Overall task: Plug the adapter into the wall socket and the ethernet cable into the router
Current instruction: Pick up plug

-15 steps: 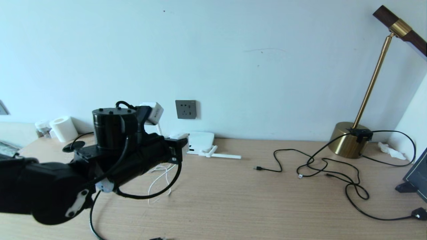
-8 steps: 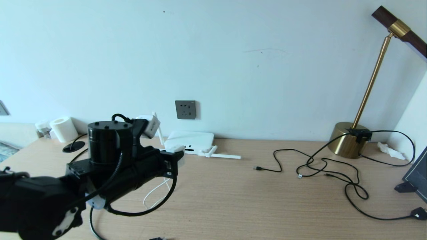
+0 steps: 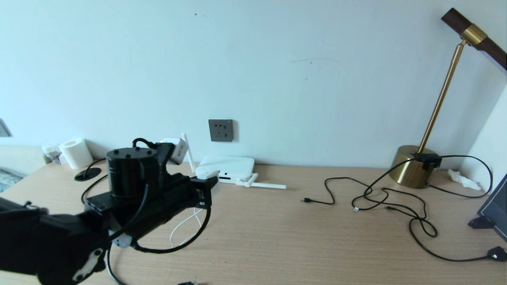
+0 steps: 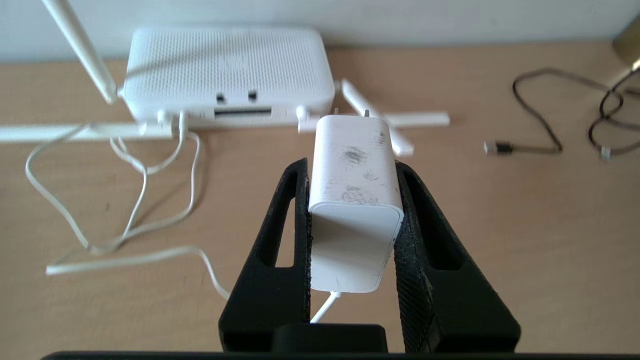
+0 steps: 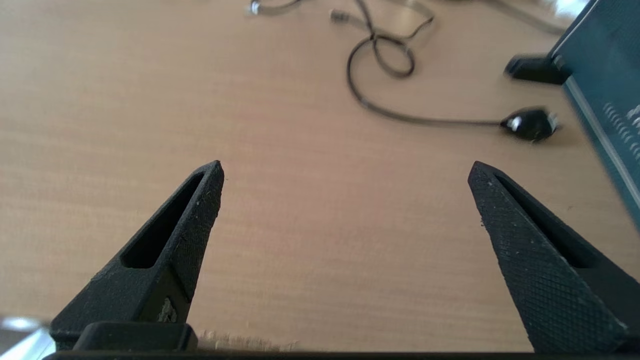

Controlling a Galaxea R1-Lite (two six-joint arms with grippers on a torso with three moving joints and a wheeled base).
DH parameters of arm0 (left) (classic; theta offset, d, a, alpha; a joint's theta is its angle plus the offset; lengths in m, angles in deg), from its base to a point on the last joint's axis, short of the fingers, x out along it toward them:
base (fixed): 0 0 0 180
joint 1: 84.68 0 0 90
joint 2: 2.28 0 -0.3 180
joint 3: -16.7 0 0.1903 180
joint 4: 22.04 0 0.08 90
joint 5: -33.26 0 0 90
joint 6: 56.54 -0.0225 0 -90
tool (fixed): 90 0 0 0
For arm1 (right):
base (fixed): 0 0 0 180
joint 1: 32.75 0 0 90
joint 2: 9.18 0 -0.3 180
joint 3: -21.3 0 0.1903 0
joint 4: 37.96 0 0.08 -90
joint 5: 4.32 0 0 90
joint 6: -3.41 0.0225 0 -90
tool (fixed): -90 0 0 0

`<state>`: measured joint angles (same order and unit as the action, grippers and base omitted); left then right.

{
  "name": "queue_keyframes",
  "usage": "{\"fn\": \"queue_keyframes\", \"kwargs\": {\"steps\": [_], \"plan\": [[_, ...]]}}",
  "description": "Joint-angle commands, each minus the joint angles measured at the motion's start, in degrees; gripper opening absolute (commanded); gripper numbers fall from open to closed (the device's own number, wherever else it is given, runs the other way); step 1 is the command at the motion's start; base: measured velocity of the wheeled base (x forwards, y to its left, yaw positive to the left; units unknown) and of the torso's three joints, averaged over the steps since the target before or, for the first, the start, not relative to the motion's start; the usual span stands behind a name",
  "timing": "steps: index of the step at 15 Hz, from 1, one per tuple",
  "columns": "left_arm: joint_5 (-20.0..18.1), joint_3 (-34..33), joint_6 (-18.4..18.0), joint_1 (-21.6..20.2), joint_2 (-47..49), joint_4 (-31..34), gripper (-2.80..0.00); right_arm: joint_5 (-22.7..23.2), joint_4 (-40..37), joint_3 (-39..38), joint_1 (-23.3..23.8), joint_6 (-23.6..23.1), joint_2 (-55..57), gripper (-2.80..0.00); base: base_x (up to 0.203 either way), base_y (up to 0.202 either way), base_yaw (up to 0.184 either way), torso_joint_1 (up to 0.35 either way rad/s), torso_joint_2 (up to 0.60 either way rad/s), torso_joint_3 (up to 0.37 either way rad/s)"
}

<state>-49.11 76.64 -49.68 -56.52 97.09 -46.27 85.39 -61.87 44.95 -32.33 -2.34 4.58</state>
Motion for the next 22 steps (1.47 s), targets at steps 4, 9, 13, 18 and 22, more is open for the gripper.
{"fn": "queue_keyframes", "kwargs": {"steps": [4, 9, 13, 18, 22], "plan": [[-0.36, 2.98, -0.52, -3.73, 15.75, -21.43, -2.8, 0.6, 0.77, -0.23, -0.16, -0.38, -10.39, 0.0, 0.0, 0.0, 0.0, 0.0, 0.0, 0.0], [-1.03, 16.08, -4.71, -8.14, 26.79, -25.05, -2.8, 1.16, 2.21, -0.9, -0.6, 0.22, -13.75, 0.0, 0.0, 0.0, 0.0, 0.0, 0.0, 0.0], [-0.91, 22.53, -6.6, -10.13, 31.77, -25.09, -2.8, 1.16, 2.3, -0.9, -0.6, 1.01, -13.67, 0.0, 0.0, 0.0, 0.0, 0.0, 0.0, 0.0], [-0.95, 30.51, -9.32, -13.46, 38.36, -27.44, -2.8, 1.16, 2.3, -0.9, -0.6, 1.01, -13.75, 0.0, 0.0, 0.0, 0.0, 0.0, 0.0, 0.0], [-1.09, 31.58, -11.33, -13.43, 38.18, -29.53, -2.8, 1.16, 2.3, -0.9, -0.6, 1.01, -13.68, 0.0, 0.0, 0.0, 0.0, 0.0, 0.0, 0.0]]}}
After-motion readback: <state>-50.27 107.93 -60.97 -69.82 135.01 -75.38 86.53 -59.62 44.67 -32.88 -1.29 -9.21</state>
